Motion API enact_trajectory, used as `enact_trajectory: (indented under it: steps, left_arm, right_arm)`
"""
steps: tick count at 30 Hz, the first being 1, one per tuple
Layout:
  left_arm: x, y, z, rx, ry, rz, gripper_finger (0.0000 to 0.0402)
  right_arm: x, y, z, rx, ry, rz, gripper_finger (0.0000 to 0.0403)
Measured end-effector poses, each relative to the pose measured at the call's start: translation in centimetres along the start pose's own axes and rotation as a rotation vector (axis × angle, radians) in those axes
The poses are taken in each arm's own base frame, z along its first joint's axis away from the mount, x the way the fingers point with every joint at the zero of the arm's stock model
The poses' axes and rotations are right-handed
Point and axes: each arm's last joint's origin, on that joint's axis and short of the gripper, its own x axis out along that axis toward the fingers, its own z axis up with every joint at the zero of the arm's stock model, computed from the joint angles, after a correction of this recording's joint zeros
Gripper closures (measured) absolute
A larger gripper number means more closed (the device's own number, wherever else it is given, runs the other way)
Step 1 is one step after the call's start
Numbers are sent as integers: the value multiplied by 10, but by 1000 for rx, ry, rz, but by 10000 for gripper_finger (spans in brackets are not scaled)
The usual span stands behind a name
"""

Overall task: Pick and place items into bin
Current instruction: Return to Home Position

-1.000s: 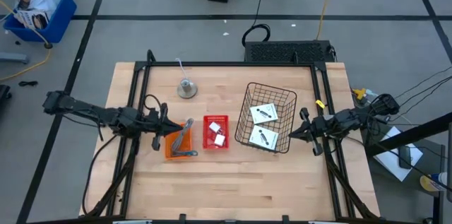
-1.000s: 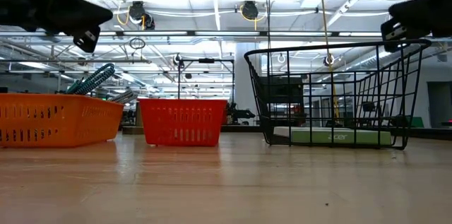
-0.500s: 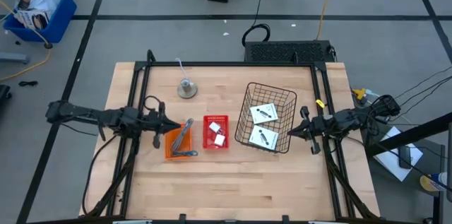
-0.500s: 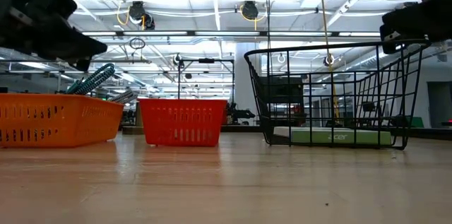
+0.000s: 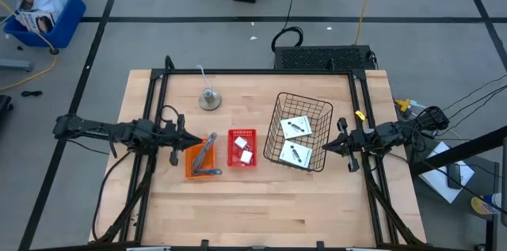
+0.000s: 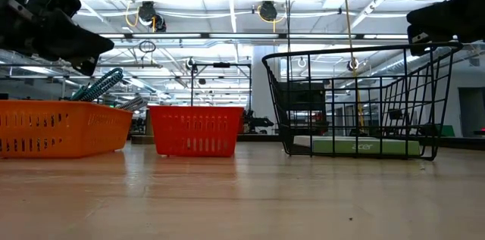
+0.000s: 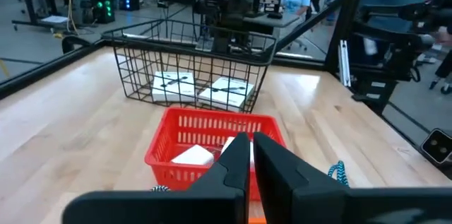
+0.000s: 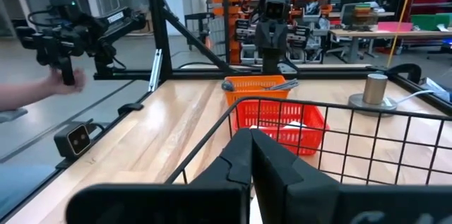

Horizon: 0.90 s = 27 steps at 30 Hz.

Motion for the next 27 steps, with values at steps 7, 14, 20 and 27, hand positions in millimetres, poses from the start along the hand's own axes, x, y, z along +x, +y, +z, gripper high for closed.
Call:
enact_trajectory:
  steps: [7,14,20,27]
  left_arm:
    - [0,0,0,0,0,2,394]
    - [0,0,0,2,0,2,384]
    - [0,0,0,4,0,2,357]
    - [0,0,0,3,1,2,341]
  right_arm:
    - [0,0,0,0,0,0,403]
    - [0,0,0,0,0,0,403]
    - [0,0,0,0,-1,1,403]
    - [0,0,0,0,-1,1,403]
